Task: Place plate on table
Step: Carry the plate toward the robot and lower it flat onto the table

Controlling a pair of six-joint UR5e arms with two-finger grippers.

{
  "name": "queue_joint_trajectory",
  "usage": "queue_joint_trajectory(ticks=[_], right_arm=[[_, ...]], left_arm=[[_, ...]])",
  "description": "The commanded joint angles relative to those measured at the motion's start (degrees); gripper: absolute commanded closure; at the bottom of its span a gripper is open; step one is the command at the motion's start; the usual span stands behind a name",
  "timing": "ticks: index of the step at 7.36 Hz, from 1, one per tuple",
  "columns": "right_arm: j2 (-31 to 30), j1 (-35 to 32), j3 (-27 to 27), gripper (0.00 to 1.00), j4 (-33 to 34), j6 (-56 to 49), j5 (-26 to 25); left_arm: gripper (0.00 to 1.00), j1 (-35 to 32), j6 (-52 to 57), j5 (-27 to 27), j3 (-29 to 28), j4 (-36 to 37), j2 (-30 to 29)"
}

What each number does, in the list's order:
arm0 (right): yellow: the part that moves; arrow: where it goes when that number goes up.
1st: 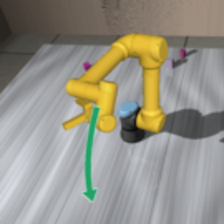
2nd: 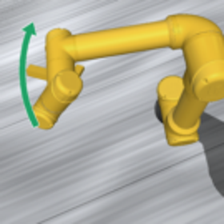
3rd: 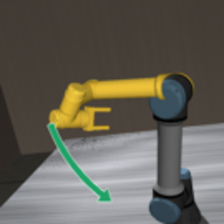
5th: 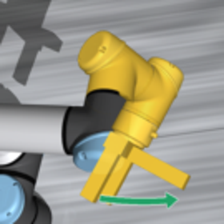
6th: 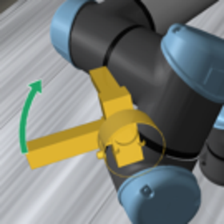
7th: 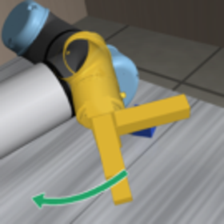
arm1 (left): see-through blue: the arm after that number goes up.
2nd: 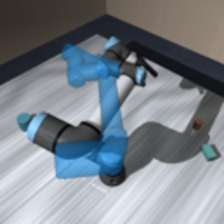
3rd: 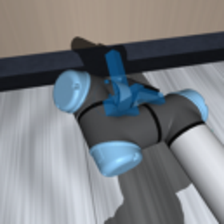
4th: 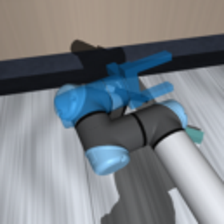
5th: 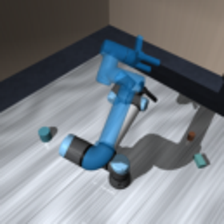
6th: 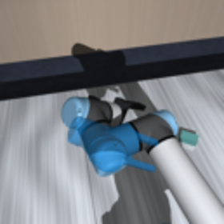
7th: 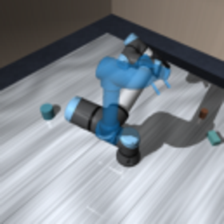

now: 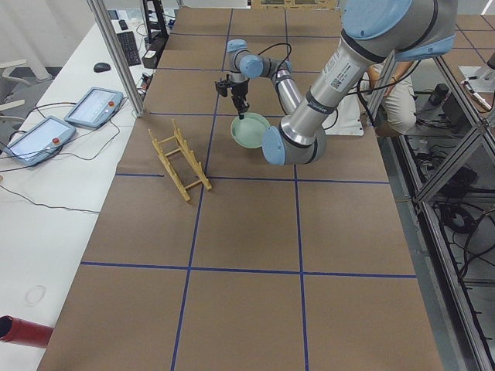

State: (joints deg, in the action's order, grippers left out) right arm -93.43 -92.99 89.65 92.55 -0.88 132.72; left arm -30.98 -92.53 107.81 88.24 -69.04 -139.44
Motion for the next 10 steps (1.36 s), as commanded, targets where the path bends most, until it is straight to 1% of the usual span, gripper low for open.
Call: queue_joint_trajectory(ticks=[1,2,3,5,6,7,8,9,10], right_arm=[[0.0,0.0,0.0,0.0,0.0,0.0,0.0],[0.0,0.0,0.0,0.0,0.0,0.0,0.0],[0.0,0.0,0.0,0.0,0.0,0.0,0.0],[0.0,0.0,0.0,0.0,0.0,0.0,0.0],[0.0,0.0,0.0,0.0,0.0,0.0,0.0],[0.0,0.0,0.0,0.0,0.0,0.0,0.0],[0.0,0.0,0.0,0.0,0.0,0.0,0.0],[0.0,0.0,0.0,0.0,0.0,0.0,0.0],[0.0,0.0,0.0,0.0,0.0,0.0,0.0]], left_arm=[[1.0,3.7,0.1,-2.4,-2.5,0.0,-0.5],[1.0,3.7,0.4,-3.2,-2.5,-0.3,-1.6],[1.0,3.7,4.3,-5.6,-2.5,-0.3,-2.3],[1.0,3.7,5.3,-9.2,-2.6,-0.3,-2.0],[1.0,3.7,8.0,-9.4,-2.6,-0.2,-1.9],[1.0,3.7,8.2,-9.3,-3.2,-0.3,-1.3],[0.73,3.7,8.2,-9.2,-3.2,-0.3,-1.0],[0.01,3.6,8.4,-8.9,-2.8,-0.4,-1.0],[0.0,1.7,8.9,-8.6,-1.6,-0.5,-1.1]])
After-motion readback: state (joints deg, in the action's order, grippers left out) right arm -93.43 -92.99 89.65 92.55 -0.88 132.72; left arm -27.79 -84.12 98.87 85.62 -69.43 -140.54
